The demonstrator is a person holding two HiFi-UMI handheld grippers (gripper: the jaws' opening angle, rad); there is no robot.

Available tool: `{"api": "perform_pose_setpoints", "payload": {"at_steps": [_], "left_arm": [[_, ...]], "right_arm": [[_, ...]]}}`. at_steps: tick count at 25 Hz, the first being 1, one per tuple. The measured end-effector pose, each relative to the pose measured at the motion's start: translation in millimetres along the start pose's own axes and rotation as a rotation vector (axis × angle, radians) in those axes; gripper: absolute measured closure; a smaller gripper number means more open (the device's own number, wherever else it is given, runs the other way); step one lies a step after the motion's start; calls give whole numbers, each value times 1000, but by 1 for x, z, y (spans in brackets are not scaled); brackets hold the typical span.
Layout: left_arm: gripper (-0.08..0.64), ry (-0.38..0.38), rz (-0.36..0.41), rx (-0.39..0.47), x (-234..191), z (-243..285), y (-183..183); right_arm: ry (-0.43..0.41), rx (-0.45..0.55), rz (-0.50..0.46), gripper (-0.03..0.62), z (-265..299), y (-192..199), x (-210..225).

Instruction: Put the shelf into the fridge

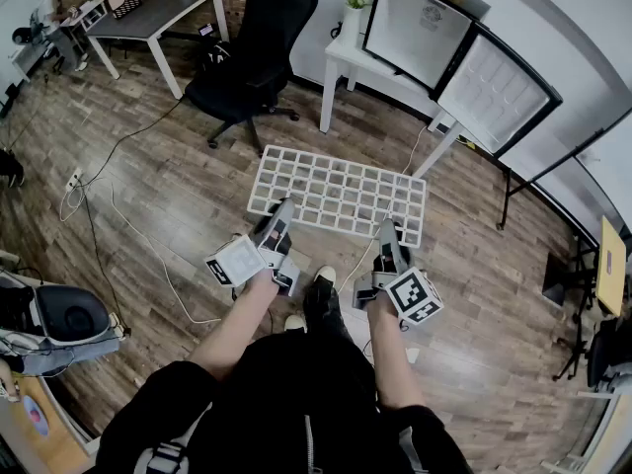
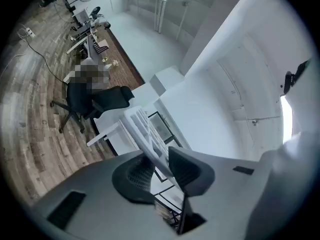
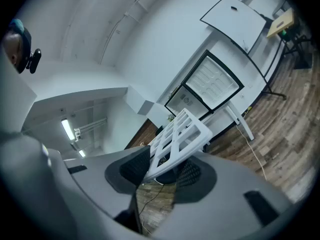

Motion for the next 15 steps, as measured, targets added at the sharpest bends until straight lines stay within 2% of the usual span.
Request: {"api": "perform_pose_setpoints", "payload": {"at_steps": [8,15], "left_arm": [[463,2,2,-15,-5,22,-4],[463,1,-4,-39,-18,64,-10]], "right_arm": [[2,-21,29,442,18,6,24],[11,-34,34,442,50,-8,33]]}}
Point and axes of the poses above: the fingertips, and each gripper's own axes: z forward along the fingers, x to its right, y out of its underside, the point moved 9 cm from there along -z, backward along the fingers, and after that the axes turned 4 degrees about y, right-handed, at the moved point
